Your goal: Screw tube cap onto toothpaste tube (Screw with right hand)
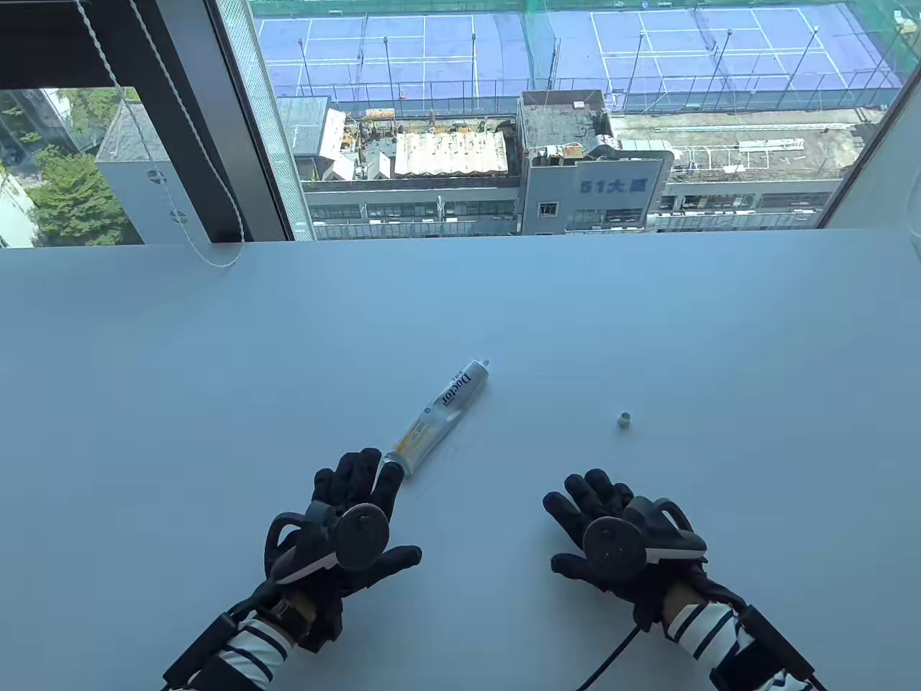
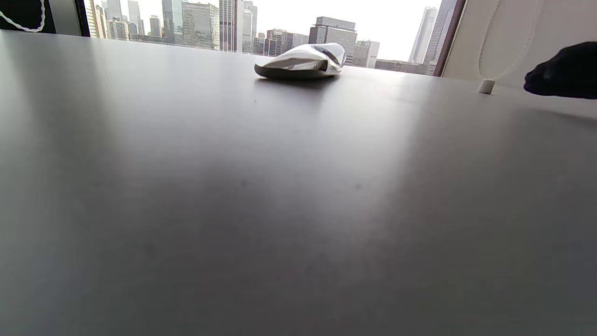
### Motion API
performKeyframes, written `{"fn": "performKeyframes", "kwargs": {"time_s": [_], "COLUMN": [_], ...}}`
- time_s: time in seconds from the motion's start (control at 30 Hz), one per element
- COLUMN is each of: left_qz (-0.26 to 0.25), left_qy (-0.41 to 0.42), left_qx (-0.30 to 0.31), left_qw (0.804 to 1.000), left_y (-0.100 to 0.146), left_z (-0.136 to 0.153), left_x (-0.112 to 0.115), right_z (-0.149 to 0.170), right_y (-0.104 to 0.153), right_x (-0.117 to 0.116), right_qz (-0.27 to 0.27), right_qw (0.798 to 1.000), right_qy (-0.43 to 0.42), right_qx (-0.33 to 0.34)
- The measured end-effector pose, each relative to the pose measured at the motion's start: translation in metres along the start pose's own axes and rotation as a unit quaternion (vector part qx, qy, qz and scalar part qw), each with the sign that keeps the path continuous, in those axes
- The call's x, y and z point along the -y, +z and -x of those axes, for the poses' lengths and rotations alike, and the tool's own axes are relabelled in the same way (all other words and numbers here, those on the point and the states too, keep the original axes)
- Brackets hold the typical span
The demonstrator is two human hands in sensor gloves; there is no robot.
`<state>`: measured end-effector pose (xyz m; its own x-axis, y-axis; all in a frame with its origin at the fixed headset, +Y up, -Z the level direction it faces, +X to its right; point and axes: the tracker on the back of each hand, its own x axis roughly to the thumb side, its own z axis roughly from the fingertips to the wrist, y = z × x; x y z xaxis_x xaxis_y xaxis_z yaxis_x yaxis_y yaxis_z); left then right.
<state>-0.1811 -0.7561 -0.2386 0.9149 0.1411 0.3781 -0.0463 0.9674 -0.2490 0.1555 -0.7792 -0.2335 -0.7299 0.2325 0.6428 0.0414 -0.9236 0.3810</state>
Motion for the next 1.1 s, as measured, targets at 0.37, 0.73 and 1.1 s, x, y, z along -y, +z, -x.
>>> {"fn": "performKeyframes", "kwargs": {"time_s": [0.37,0.73,1.1], "left_qz": [-0.001,-0.036,-0.025], "left_qy": [0.002,0.020,0.000], "left_qx": [0.000,-0.022,-0.117], "left_qw": [1.000,0.999,0.993], "left_y": [0.000,-0.013,-0.113], "left_z": [-0.001,0.005,-0.009], "left_x": [-0.001,-0.012,-0.050], "right_z": [-0.001,0.000,0.002], "right_y": [0.000,-0.001,0.001], "right_x": [0.001,0.005,0.008], "right_qz": [-0.008,0.003,0.018], "right_qw": [1.000,1.000,1.000], "right_qy": [0.003,-0.008,-0.017], "right_qx": [0.002,-0.002,-0.007]}}
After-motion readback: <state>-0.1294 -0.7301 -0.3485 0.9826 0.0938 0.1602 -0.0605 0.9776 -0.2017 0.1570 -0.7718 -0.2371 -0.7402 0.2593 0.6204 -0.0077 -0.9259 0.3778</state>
